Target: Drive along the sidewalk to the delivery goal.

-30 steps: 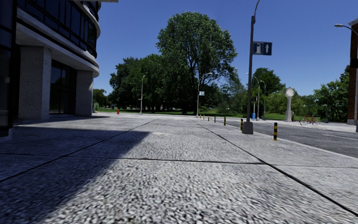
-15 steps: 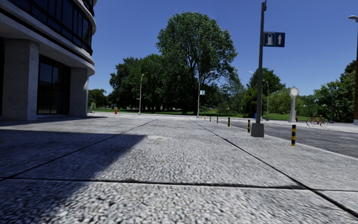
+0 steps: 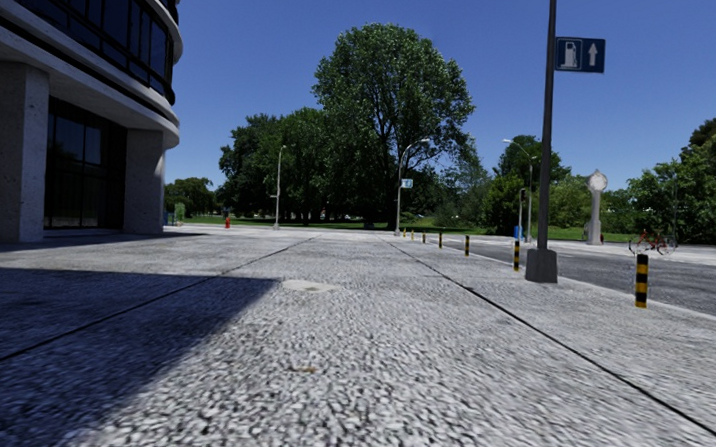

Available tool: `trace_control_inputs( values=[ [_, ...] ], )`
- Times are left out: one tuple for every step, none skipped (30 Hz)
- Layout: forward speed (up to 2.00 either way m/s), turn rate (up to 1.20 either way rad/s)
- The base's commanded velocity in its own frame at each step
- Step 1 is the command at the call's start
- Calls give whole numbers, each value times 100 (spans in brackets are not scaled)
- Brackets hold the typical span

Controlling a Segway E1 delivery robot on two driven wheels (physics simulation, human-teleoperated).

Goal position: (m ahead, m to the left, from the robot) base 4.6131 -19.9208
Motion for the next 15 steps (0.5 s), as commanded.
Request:
trace_control_inputs(
  values=[
    [200,0],
    [200,0],
    [200,0],
    [200,0],
    [200,0],
    [200,0],
    [200,0],
    [200,0],
    [200,0],
    [200,0],
    [200,0],
    [200,0],
    [200,0],
    [200,0],
    [200,0]
  ],
)
